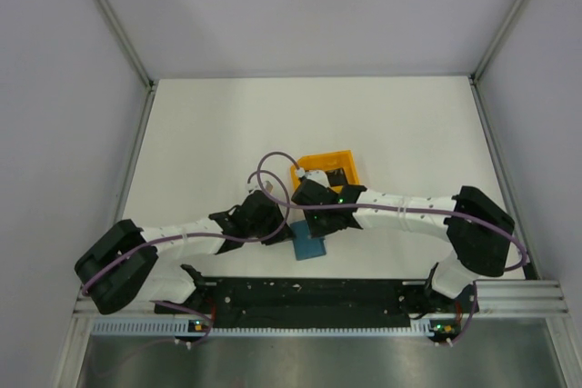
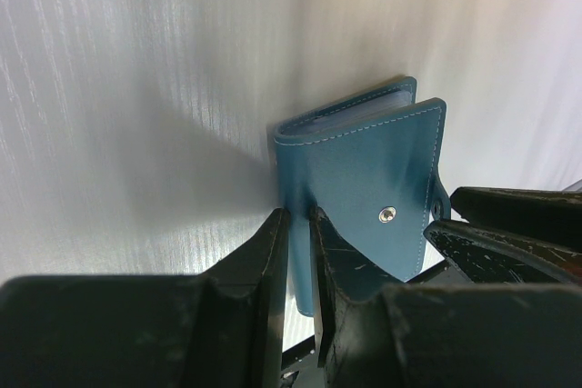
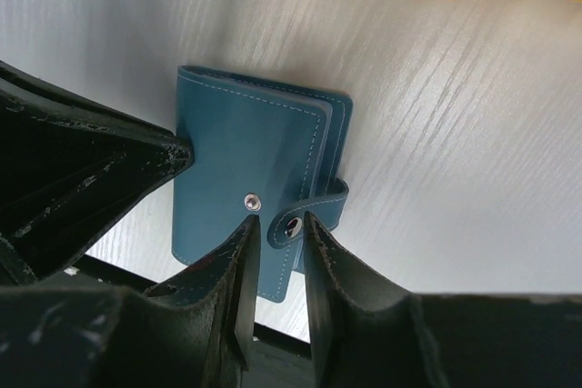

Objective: Put the credit cards into the card holder
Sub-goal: Close the card holder at the center of the board.

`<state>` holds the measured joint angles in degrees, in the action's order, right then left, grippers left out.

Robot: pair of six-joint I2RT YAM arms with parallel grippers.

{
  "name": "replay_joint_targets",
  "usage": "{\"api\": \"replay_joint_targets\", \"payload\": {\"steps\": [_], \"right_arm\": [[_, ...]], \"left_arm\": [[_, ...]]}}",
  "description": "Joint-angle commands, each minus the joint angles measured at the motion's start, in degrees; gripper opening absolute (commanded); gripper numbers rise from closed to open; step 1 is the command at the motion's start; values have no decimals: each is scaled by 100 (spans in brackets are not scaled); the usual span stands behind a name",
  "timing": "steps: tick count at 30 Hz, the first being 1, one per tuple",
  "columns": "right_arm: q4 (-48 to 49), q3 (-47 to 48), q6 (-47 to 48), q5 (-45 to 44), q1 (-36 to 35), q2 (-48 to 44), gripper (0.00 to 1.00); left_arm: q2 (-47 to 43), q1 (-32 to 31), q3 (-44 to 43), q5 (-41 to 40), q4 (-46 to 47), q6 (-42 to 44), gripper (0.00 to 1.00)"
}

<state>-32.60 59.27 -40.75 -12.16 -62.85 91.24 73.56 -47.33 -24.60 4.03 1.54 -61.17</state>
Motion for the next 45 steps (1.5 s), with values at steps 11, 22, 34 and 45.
{"api": "replay_joint_targets", "payload": {"steps": [11, 22, 34, 45], "right_arm": [[52, -73, -91, -84, -78, -124, 3], [43, -135, -100, -164, -78, -168, 31], [52, 32, -29, -207, -254, -125, 36], [-54, -3, -117, -567, -254, -28, 29]], "left_arm": [[62, -30, -133, -16, 31, 26, 19], [71, -22, -133, 1, 48, 35, 19], [80, -22, -150, 1, 48, 35, 19], [80, -22, -150, 19, 48, 43, 19]]}}
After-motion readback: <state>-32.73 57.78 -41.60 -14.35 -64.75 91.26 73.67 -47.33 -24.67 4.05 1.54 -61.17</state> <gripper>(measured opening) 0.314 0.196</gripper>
